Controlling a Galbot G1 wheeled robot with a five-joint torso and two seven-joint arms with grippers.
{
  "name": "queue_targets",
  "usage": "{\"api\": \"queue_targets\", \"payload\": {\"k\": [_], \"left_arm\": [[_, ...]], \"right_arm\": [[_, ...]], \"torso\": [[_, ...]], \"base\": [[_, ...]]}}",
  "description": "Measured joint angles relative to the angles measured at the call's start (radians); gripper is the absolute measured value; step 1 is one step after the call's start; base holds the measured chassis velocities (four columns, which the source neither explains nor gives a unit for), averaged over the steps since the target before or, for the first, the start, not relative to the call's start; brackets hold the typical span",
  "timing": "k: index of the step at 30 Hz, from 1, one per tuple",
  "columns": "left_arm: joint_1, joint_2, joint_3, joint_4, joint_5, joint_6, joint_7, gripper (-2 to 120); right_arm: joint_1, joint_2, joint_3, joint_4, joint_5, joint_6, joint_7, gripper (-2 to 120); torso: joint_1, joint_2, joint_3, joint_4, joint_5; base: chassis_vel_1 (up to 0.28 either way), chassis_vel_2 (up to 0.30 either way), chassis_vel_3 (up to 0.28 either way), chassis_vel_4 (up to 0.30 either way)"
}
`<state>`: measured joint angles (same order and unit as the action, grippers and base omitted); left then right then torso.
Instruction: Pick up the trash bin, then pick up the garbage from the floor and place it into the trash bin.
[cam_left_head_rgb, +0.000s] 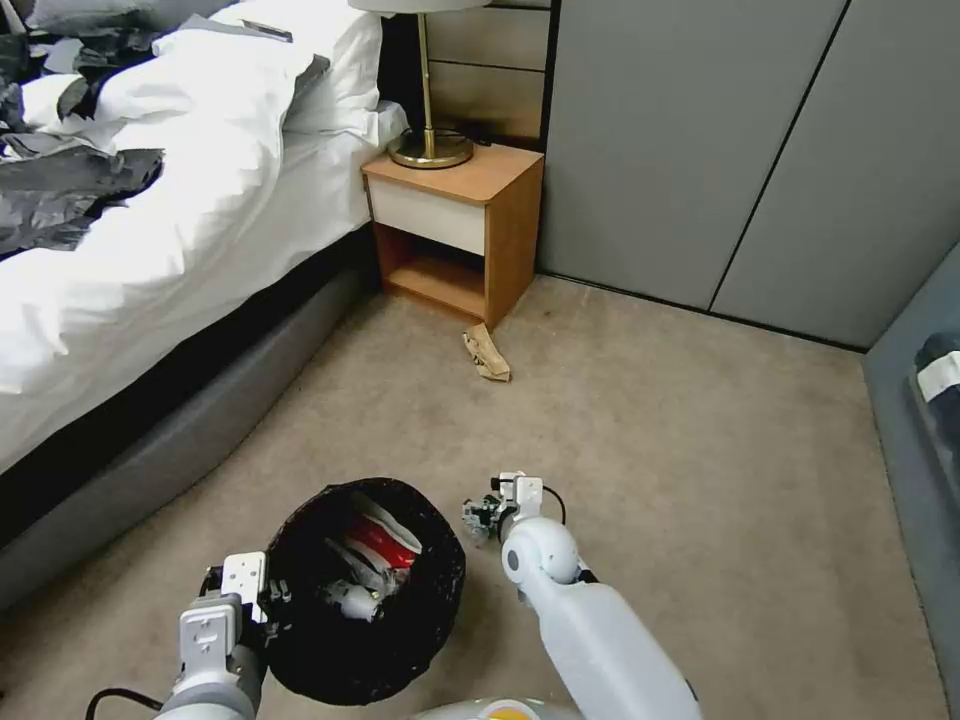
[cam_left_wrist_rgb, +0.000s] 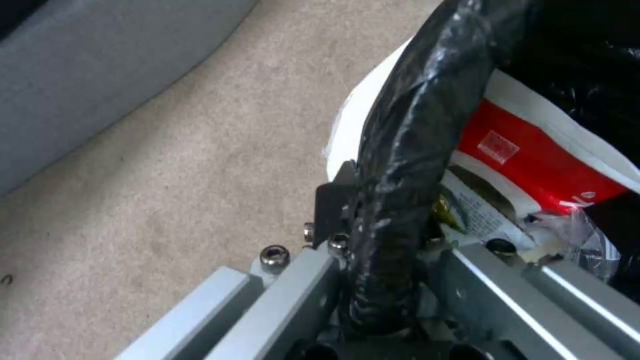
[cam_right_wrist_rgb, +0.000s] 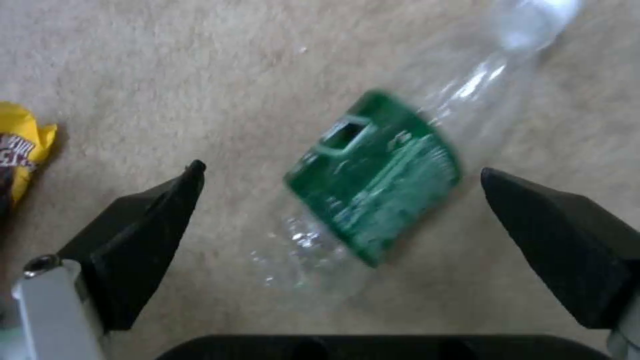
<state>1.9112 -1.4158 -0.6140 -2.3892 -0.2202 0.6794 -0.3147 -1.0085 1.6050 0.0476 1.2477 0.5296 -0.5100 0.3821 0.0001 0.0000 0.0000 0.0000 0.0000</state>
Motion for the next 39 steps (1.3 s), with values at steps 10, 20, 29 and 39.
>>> {"api": "queue_targets", "payload": {"k": [10, 20, 29, 39], "left_arm": [[0.006, -0.006, 0.007, 0.000, 0.010, -0.004, 0.000, 0], [0.014, -0.008, 0.009, -0.004, 0.016, -0.009, 0.000, 0], [0.023, -0.010, 0.015, -0.006, 0.029, -0.014, 0.002, 0], [0.017, -0.004, 0.014, -0.007, 0.025, -0.014, 0.002, 0]], "right_arm": [[0.006, 0.006, 0.031, -0.090, -0.029, 0.066, -0.073, 100], [0.016, 0.004, 0.046, -0.132, -0.045, 0.107, -0.094, 73], [0.029, 0.004, 0.065, -0.153, -0.052, 0.123, -0.103, 37], [0.026, 0.003, 0.064, -0.149, -0.070, 0.140, -0.099, 19]], "torso": [[0.000, 0.000, 0.000, -0.0001, 0.0000], [0.000, 0.000, 0.000, -0.0001, 0.0000], [0.000, 0.000, 0.000, 0.0000, 0.0001], [0.000, 0.000, 0.000, 0.0001, 0.0001]], "base": [[0.000, 0.000, 0.000, 0.000], [0.000, 0.000, 0.000, 0.000], [0.000, 0.000, 0.000, 0.000], [0.000, 0.000, 0.000, 0.000]]}}
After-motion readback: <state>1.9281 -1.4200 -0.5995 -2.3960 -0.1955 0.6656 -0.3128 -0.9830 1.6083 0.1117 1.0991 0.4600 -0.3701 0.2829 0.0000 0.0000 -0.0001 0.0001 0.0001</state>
